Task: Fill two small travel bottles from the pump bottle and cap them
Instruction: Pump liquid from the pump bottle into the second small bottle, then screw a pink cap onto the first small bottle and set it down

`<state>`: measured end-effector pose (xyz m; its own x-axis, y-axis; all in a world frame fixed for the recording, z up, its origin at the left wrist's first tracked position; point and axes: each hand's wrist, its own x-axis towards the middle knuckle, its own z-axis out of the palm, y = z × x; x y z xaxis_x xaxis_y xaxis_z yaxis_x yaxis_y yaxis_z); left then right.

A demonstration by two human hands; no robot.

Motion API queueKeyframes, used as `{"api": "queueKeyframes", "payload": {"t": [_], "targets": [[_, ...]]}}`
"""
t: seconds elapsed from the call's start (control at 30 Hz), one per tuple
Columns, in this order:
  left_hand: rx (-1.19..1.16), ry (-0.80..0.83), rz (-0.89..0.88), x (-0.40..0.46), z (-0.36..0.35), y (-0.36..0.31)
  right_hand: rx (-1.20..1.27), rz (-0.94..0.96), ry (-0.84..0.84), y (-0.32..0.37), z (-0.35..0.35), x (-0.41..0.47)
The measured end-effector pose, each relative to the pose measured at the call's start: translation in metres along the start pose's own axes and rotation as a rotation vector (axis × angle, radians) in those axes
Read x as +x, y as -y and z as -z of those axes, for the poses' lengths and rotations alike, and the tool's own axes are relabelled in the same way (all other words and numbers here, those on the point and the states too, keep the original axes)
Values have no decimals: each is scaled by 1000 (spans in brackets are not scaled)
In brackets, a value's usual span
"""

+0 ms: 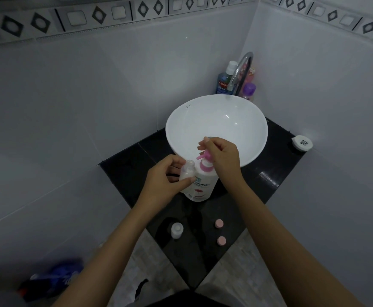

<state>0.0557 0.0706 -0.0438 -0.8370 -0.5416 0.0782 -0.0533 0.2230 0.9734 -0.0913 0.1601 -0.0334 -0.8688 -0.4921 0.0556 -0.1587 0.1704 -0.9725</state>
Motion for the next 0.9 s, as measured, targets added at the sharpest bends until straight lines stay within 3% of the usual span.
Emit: {"api": "queueKeyframes", "payload": {"t": [0.4,0.53,0.63,0.77,0.9], "targets": [[-58,137,72,-39,-34,16,-91,117,-223,-4,48,-37],[-82,179,138,-55,-53,35,-97,96,-209,-37,66,-77],[-60,212,148,-68,-62,47,-226,-40,-143,-79,72,-107],[-37,225,175,-80,-66,56,-541,-241,87,-132,75,-132],[-27,220,199,-86,-64,60,-754,-243,268,-158,71,-141]]}}
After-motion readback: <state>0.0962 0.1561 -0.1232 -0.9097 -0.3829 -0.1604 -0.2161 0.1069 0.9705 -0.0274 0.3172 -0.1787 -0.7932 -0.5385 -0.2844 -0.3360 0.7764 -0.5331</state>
